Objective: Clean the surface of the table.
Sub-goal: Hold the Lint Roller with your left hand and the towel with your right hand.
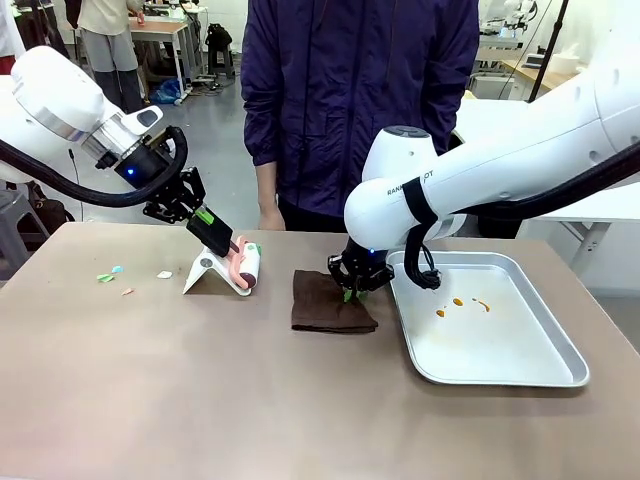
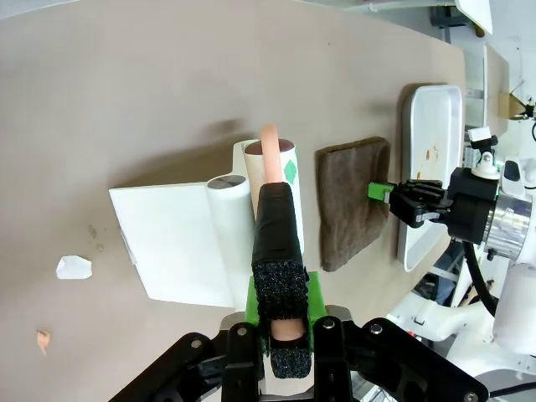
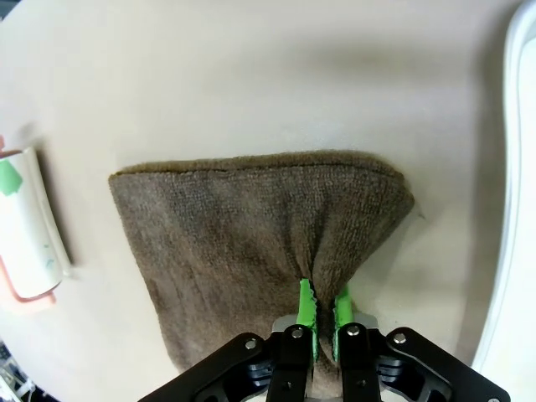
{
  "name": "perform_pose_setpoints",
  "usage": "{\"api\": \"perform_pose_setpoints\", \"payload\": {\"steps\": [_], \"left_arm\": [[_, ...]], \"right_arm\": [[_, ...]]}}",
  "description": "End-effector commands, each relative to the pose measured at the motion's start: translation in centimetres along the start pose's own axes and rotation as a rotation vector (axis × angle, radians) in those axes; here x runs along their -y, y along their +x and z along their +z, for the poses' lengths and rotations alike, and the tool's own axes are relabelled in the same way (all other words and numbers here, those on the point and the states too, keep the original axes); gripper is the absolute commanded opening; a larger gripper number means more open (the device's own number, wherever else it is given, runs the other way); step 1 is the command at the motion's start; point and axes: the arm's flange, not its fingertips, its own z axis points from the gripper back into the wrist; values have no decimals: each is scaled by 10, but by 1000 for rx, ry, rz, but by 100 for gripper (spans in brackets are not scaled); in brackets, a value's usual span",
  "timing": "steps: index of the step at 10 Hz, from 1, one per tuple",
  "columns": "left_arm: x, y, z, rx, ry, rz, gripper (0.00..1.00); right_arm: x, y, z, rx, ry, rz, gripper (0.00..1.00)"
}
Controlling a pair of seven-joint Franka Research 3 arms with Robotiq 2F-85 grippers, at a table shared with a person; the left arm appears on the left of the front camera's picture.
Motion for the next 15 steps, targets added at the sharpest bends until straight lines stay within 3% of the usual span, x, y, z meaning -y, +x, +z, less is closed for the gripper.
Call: {"api": "perform_pose_setpoints", "payload": {"steps": [1, 5, 9, 12, 15], "left_arm": [[4, -6, 1, 6, 11, -23, 0], [9, -12, 8, 30, -67, -49, 0], [6, -13, 19, 49, -204, -46, 0], [-2, -43, 56, 46, -359, -113, 0], [-25, -100, 98, 92, -471, -147, 0]], "right_arm": [[-5, 3, -7, -19, 8, -38, 0], [6, 7, 0, -30, 75, -71, 0], [38, 6, 23, -46, 267, -138, 0], [76, -11, 62, -174, 645, -132, 0], [119, -43, 90, -306, 943, -95, 0]]}}
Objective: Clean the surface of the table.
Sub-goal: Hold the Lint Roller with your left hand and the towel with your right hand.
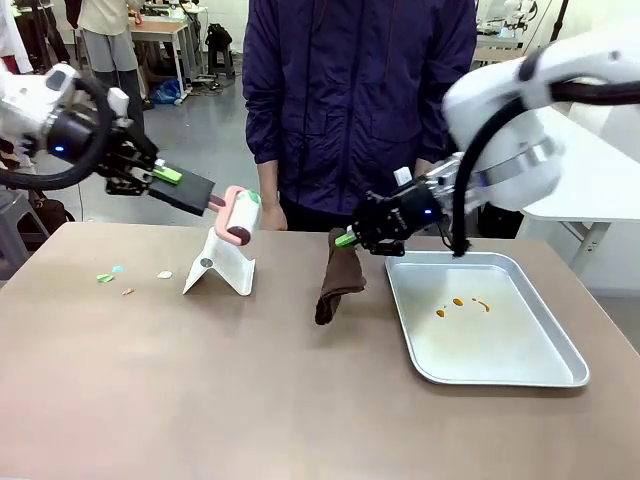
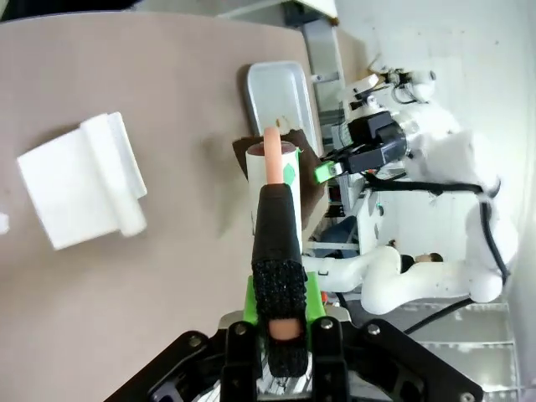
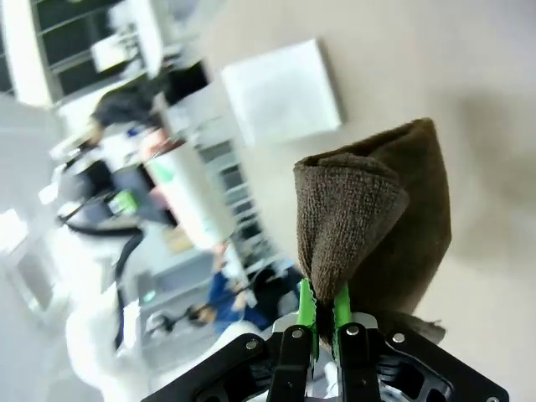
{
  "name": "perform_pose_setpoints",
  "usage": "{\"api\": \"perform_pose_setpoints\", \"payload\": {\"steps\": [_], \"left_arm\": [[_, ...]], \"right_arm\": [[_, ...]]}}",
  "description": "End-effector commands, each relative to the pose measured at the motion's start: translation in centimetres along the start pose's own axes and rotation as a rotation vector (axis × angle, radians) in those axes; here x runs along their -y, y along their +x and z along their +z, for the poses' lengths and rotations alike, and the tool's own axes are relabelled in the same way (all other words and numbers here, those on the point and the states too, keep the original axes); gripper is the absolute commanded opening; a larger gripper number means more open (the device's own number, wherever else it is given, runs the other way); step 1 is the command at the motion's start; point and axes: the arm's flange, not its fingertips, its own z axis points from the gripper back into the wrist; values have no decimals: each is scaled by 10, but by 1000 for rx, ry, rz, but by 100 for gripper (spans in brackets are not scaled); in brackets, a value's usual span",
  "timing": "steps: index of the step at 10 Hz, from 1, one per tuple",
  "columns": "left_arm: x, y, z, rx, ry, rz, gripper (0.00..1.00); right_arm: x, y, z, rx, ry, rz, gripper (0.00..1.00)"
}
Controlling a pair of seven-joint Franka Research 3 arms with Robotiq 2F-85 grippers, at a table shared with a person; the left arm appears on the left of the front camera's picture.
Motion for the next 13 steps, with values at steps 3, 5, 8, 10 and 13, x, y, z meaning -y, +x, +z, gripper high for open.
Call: {"api": "perform_pose_setpoints", "payload": {"steps": [3, 5, 8, 10, 13], "left_arm": [[-20, -95, 70, 137, -70, -77, 0], [-37, -131, 103, -68, -212, -172, 0], [-74, -172, 156, 38, -299, -169, 0], [-113, -186, 203, 126, -353, -135, 0], [-168, -209, 253, 185, -345, 8, 0]], "right_arm": [[69, -72, 84, -97, 208, 62, 5], [102, -97, 133, -6, 295, 86, 5], [141, -111, 206, 138, 367, 81, 5], [171, -108, 255, 223, 396, 69, 5], [218, -110, 308, 395, 470, -7, 5]]}}
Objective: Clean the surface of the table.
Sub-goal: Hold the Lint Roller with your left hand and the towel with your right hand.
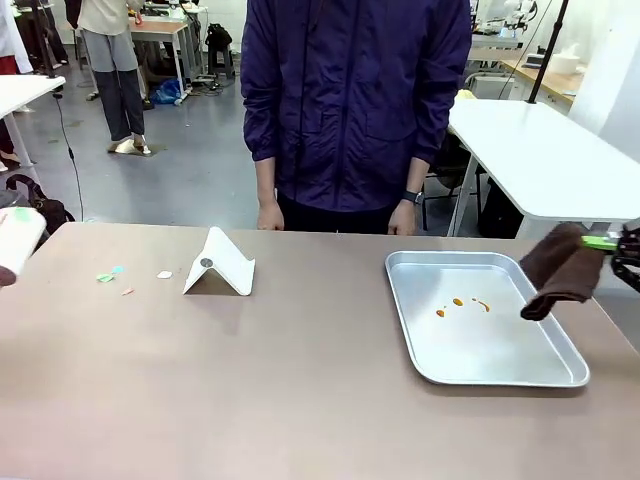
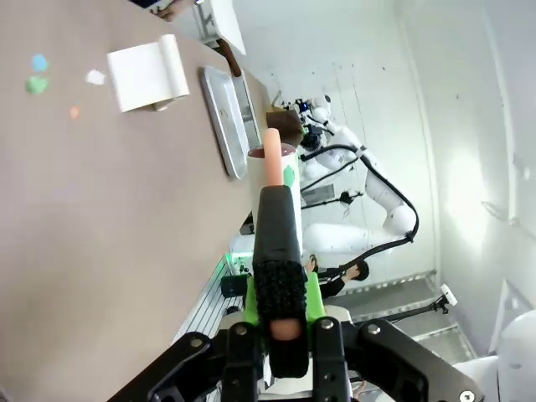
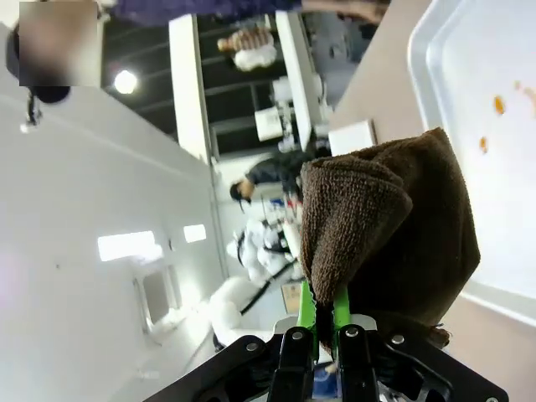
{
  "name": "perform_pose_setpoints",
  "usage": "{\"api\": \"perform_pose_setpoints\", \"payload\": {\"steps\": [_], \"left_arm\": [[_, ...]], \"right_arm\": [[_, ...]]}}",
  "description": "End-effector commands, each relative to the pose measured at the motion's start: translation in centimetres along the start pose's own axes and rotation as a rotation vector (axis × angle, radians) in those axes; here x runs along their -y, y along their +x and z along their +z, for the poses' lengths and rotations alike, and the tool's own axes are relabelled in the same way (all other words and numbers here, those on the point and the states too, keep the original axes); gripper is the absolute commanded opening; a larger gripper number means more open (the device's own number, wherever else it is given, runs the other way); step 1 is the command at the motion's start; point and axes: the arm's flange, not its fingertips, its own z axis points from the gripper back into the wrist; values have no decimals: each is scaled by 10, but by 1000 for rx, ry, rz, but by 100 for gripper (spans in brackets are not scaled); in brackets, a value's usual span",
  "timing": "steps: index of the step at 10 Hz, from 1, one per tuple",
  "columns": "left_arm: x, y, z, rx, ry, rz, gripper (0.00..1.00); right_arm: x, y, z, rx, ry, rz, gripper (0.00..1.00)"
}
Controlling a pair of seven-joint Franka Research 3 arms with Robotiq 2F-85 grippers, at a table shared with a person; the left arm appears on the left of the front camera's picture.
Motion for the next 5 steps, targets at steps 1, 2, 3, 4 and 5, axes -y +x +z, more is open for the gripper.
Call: {"api": "perform_pose_setpoints", "payload": {"steps": [1, 2, 3, 4, 5], "left_arm": [[-8, 3, 29, 50, -29, 54, 0], [-15, -3, 39, 102, -56, 61, 0], [-22, -4, 47, 145, -56, 103, 0], [-28, -1, 47, 173, -79, 126, 0], [-32, 6, 42, 195, -91, 155, 0]], "right_arm": [[13, 8, 22, 102, 81, 26, 5], [24, 9, 36, 162, 98, 20, 5], [33, 9, 40, 178, 88, 0, 5], [40, 12, 37, 207, 81, -24, 5], [45, 14, 30, 242, 65, -28, 5]]}}
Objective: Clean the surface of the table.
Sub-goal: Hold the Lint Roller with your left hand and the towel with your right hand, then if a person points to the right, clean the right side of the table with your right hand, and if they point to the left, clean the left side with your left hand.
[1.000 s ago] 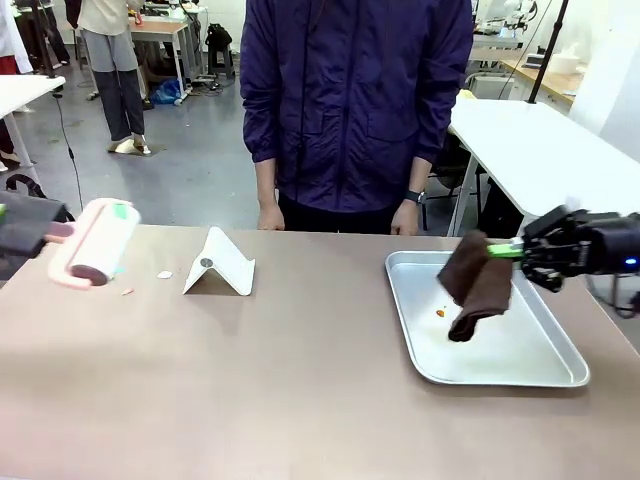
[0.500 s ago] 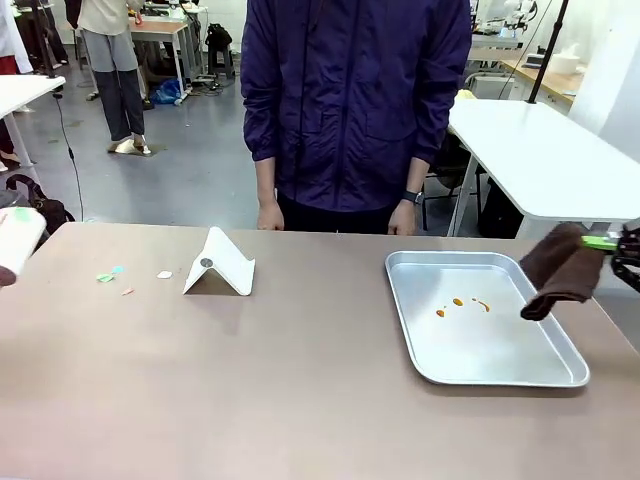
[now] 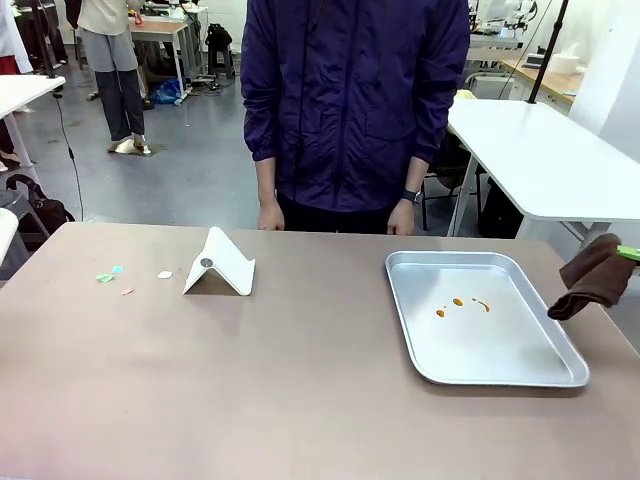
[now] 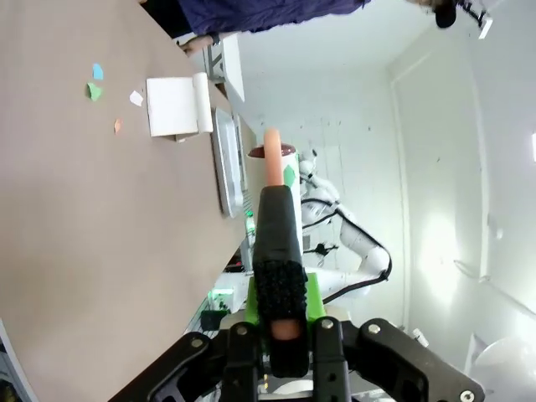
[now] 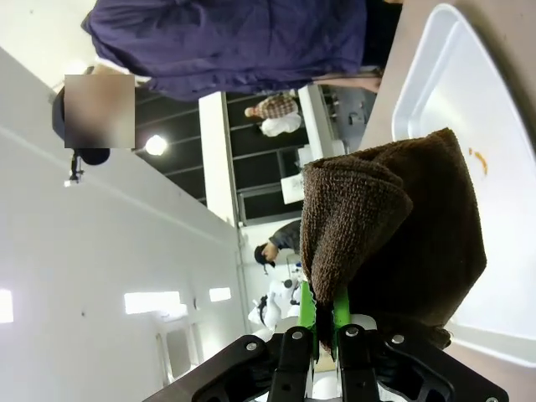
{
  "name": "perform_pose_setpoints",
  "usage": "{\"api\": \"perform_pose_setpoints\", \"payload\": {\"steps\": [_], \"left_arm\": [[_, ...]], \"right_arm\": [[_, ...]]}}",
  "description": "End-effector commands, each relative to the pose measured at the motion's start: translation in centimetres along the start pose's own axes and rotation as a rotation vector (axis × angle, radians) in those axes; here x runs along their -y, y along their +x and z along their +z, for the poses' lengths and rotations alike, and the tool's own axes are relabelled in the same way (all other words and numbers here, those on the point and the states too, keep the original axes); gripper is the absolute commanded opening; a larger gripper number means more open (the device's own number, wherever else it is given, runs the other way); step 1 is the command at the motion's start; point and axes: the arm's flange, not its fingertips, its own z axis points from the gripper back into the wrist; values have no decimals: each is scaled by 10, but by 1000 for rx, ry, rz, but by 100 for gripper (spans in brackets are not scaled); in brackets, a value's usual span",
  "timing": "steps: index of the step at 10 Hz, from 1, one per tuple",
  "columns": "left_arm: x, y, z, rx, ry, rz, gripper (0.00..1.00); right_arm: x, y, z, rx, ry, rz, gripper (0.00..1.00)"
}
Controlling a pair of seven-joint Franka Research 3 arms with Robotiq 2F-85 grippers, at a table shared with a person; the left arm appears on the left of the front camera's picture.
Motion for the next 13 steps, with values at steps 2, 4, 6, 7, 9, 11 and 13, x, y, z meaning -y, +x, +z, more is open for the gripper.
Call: {"api": "perform_pose_setpoints", "payload": {"steps": [2, 4, 6, 7, 9, 11, 13], "left_arm": [[2, -5, 0, -29, 21, -28, 0], [2, -5, 0, -29, 21, -28, 0], [2, -5, 0, -29, 21, -28, 0], [2, -5, 0, -29, 21, -28, 0], [2, -5, 0, -29, 21, -28, 0], [2, -5, 0, -29, 21, -28, 0], [2, -5, 0, -29, 21, -28, 0]], "right_arm": [[-8, -2, 2, -24, 5, 11, 5], [-8, -2, 2, -24, 5, 11, 5], [-8, -2, 2, -24, 5, 11, 5], [-8, -2, 2, -24, 5, 11, 5], [-8, -2, 2, -24, 5, 11, 5], [-8, -2, 2, -24, 5, 11, 5], [-8, -2, 2, -24, 5, 11, 5]]}}
